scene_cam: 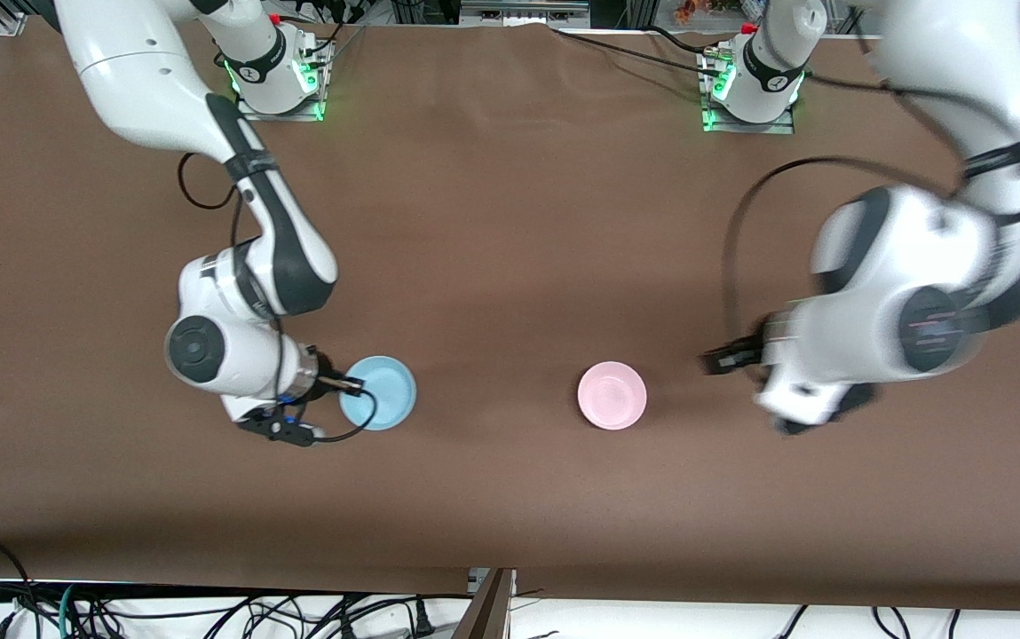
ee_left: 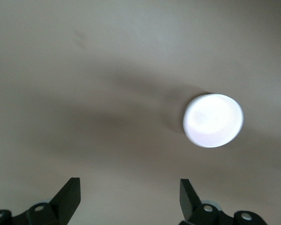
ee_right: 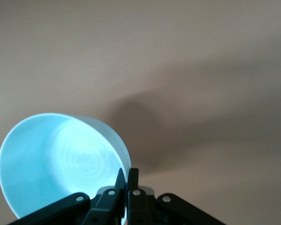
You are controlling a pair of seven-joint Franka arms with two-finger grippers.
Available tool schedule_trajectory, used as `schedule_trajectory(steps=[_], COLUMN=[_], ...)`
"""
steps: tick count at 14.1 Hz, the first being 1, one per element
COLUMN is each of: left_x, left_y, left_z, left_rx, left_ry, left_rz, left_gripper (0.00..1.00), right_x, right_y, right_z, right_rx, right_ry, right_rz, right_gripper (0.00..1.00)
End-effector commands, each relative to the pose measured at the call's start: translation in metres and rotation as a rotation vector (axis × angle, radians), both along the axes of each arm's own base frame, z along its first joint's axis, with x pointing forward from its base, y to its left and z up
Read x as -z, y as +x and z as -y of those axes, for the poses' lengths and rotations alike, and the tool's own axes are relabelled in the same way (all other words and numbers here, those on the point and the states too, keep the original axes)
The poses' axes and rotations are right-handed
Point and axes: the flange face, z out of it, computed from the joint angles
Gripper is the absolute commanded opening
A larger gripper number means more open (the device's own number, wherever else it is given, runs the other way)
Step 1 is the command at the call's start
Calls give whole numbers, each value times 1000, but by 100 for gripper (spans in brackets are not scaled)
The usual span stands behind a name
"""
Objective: Stack pink and blue bowls on white bowl
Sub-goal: 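Carry the blue bowl over the pink bowl with the right gripper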
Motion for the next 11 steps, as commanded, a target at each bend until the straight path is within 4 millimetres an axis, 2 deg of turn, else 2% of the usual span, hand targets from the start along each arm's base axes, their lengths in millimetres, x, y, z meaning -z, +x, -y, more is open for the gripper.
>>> schedule_trajectory(steps=[1, 2, 4, 5, 6, 8, 9, 10, 11], left_x=[-35, -38, -60, -65, -62, -58, -55, -51, -42], left_y=[-7, -8, -18, -21, -21, -32, -44, -64, -86], left_z=[-119, -150, -181, -184, -182, -172, -167, -165, -154], left_rx=[201, 265, 334, 366, 389, 409, 415, 418, 431], left_ry=[-79, -88, -63, -13, 21, 33, 47, 74, 100], left_rz=[39, 56, 92, 93, 95, 101, 112, 137, 185], left_gripper=[94, 93, 92, 92, 92, 92, 91, 91, 91], right_x=[-10, -11, -11, -12, -11, -2, 3, 6, 9], right_y=[-6, -7, -12, -16, -20, -31, -36, -42, -48], right_z=[-63, -84, -127, -151, -170, -206, -223, -240, -255], right_rx=[127, 179, 274, 322, 370, 454, 495, 521, 543], right_ry=[26, 43, 85, 123, 166, 272, 327, 383, 428], right_rz=[24, 38, 65, 84, 106, 146, 162, 179, 193], right_gripper=[0, 0, 0, 0, 0, 0, 0, 0, 0])
